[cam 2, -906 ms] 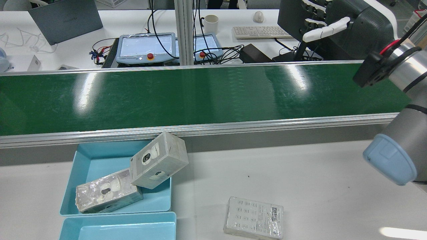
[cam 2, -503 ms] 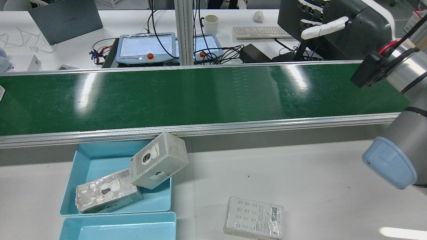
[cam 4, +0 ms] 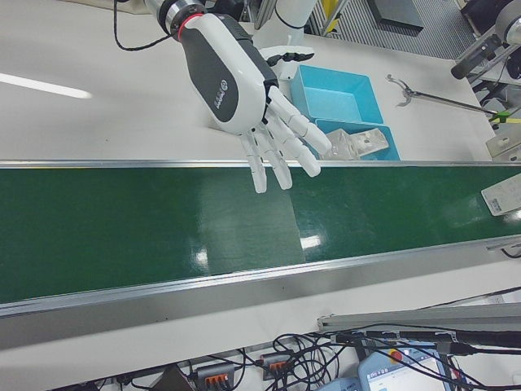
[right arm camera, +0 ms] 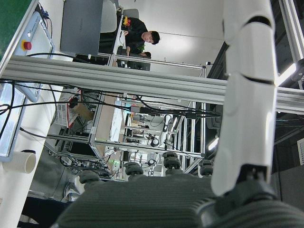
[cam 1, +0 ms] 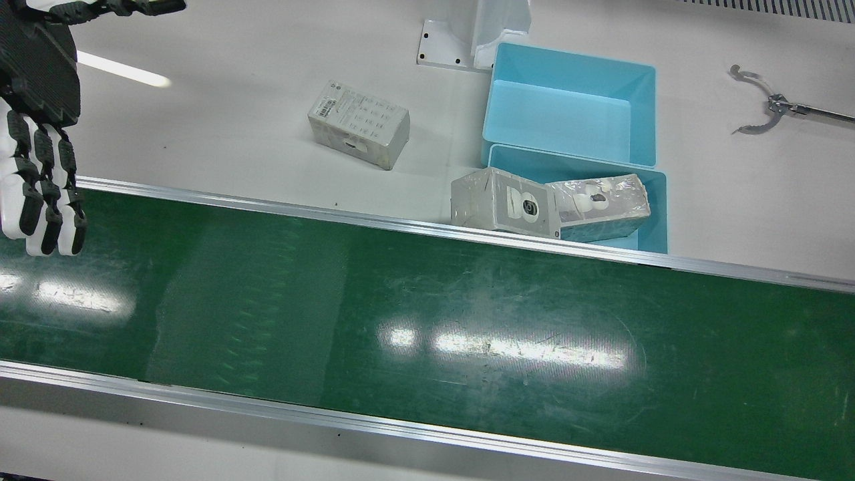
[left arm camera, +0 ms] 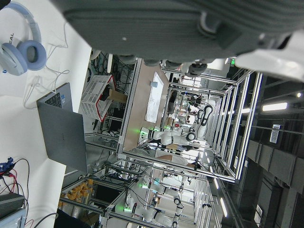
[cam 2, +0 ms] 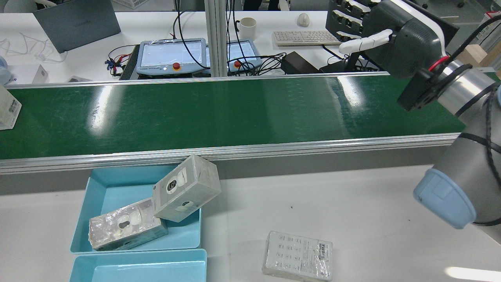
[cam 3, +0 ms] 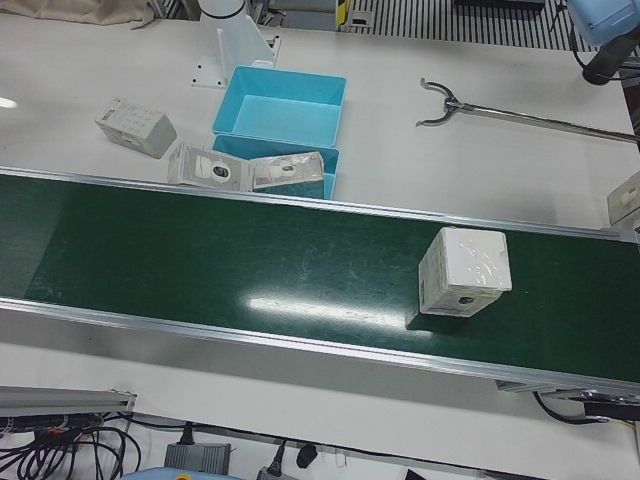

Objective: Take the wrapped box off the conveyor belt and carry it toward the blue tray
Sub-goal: 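Swing the right hand up toward the green conveyor belt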

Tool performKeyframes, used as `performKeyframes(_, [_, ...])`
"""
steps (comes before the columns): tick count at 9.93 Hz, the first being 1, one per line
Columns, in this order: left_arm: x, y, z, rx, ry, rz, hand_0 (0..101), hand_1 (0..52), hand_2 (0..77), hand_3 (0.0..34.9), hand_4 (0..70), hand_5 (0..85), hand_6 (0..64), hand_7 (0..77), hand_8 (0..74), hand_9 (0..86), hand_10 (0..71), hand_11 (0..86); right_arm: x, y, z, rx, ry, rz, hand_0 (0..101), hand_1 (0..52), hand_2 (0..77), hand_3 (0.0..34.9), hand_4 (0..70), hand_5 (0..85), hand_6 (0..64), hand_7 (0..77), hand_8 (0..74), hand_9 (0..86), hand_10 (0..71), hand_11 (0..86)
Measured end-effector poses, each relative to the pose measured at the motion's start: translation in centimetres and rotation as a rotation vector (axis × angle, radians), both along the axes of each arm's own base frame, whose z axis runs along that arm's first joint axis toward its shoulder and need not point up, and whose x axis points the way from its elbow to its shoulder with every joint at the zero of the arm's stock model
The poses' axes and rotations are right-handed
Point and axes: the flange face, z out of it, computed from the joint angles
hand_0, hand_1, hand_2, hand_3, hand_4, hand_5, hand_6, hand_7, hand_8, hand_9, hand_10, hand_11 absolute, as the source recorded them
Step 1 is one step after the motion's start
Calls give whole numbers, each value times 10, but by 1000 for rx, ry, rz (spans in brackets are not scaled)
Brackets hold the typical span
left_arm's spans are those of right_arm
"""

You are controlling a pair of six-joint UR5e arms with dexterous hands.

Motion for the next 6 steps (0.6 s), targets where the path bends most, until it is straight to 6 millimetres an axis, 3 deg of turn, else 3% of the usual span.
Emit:
performKeyframes(3, [0, 0, 0, 0, 0, 0, 0, 0, 5, 0, 0, 11, 0, 0, 0, 0, 0, 0, -16, -21, -6, -1, 4, -3, 478, 136, 82, 253, 0, 27, 0, 5, 27, 11, 0, 5])
performKeyframes(4, [0, 0, 0, 0, 0, 0, 0, 0, 5, 0, 0, 11, 0, 0, 0, 0, 0, 0, -20, -27, -9, 1, 4, -4, 476, 136, 82, 229, 0, 22, 0, 5, 27, 11, 0, 5])
performKeyframes(5, [0, 0, 0, 0, 0, 0, 0, 0, 11, 0, 0, 11, 0, 5, 0, 0, 0, 0, -24, -31, -12, 3, 2, -6, 476, 136, 82, 229, 0, 22, 0, 5, 27, 11, 0, 5])
performKeyframes(6, [0, 0, 0, 0, 0, 0, 0, 0, 11, 0, 0, 11, 0, 5, 0, 0, 0, 0, -26, -33, -14, 3, 0, -8, 476, 158, 109, 152, 0, 22, 0, 5, 16, 11, 0, 5])
